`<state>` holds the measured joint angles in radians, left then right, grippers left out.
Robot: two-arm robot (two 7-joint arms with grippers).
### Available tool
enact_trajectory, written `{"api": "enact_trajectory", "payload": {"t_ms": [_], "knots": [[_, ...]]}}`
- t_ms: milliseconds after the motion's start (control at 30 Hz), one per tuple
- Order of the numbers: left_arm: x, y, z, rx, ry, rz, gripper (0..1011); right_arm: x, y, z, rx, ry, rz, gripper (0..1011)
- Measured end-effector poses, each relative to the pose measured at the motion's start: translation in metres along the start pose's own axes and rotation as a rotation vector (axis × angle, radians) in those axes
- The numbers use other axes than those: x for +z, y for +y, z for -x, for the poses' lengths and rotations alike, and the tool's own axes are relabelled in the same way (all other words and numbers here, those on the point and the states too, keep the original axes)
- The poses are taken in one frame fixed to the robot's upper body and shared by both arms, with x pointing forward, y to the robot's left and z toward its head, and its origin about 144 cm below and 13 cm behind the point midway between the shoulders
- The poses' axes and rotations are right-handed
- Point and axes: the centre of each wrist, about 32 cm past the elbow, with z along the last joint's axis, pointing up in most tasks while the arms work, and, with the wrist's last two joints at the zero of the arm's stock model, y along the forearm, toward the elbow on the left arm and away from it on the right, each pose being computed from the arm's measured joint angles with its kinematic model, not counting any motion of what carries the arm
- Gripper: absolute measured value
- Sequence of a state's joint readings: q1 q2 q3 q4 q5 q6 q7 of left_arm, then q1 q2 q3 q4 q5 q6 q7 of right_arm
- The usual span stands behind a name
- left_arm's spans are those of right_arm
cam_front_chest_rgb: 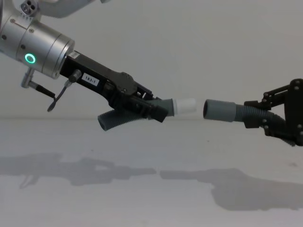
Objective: Use both hands to pick up one end of the pipe from the table, align the ends, and insert them.
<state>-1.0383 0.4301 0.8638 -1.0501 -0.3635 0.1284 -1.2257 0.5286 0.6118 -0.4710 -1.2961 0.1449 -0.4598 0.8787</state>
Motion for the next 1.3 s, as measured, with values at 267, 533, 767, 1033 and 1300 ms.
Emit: {"api": "enact_trajectory", "payload": {"t_ms": [267, 533, 767, 1033, 1300], "knots": [[0.0001, -0.0001, -0.0018, -0.013, 0.004, 0.0, 327, 0.0009, 0.0008, -0.0001, 0.0, 0.003, 0.002, 226], [0.0009, 0.0001, -0.0029, -0.02, 0.004, -0.003, 327, 0.0014, 0.0011, -0.0002, -0.001, 0.005, 0.003, 226], [0.0016, 0.0007, -0.0038, -0.024, 0.004, -0.008, 327, 0.0016, 0.0013, -0.0002, -0.001, 0.006, 0.003, 226], [0.0021, 0.0007, -0.0056, -0.028, 0.003, -0.012, 327, 0.0017, 0.0016, 0.0, -0.001, 0.006, 0.003, 226], [0.0024, -0.0008, -0.0088, -0.037, -0.003, -0.012, 327, 0.0017, 0.0017, 0.0001, -0.001, 0.007, 0.003, 226]]}}
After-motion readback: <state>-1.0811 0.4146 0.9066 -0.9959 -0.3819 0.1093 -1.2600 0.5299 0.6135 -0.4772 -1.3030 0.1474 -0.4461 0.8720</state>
